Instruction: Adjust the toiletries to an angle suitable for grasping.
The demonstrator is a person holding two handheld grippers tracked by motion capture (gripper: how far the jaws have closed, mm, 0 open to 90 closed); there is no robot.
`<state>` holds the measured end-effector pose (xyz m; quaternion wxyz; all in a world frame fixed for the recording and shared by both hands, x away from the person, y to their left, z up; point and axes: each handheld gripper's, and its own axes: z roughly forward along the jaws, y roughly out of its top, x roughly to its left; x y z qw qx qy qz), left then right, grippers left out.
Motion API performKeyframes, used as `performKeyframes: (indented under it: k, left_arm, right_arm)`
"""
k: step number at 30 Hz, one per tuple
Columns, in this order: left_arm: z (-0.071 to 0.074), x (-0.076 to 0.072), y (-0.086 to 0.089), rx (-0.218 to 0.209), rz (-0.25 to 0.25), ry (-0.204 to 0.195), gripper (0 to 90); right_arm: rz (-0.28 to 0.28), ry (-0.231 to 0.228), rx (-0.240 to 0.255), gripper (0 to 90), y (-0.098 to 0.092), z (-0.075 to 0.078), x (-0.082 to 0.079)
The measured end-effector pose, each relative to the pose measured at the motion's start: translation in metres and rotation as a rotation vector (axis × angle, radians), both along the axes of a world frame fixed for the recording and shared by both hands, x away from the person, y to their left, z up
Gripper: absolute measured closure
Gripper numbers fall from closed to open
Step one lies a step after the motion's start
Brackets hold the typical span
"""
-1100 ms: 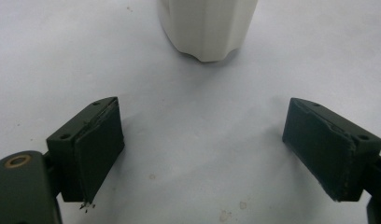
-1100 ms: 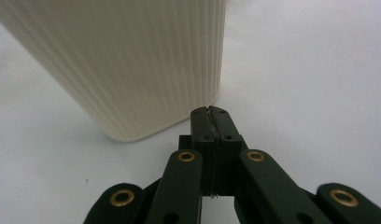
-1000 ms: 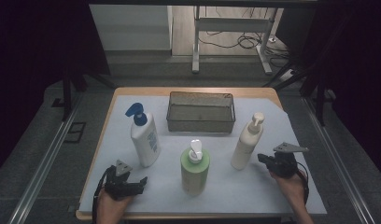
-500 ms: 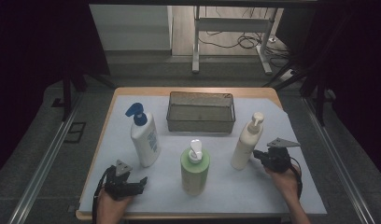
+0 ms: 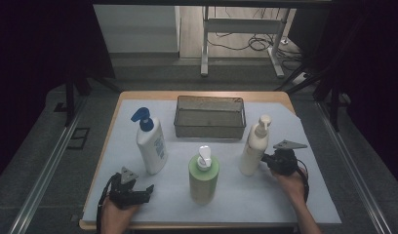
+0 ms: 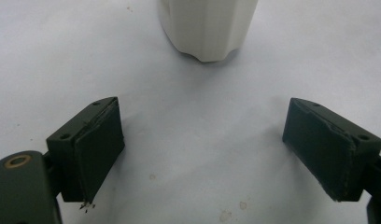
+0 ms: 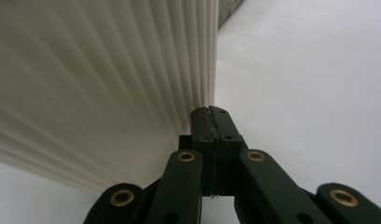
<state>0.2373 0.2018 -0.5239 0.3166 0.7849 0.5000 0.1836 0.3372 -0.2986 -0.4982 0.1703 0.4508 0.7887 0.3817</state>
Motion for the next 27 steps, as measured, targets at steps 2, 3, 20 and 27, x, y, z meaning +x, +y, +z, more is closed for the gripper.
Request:
performKeyframes:
  k: [2,3,20,27]
  left_arm:
    - [0.0,0.0,0.0,0.0,0.0,0.0,12.1]
    - [0.0,0.0,0.0,0.0,0.0,0.0,12.1]
    - [0.0,0.0,0.0,0.0,0.001,-0.001,12.1]
    - [0.0,0.0,0.0,0.0,0.001,-0.002,12.1]
  right_arm:
    - [0.007,0.0,-0.001,89.4,0.005,0.0,0.003]
    - [0.007,0.004,0.001,89.4,0.006,0.0,0.004]
    - [0.036,-0.001,0.017,89.3,0.001,0.005,-0.011]
    - [0.057,0.004,0.036,89.2,-0.005,0.009,-0.035]
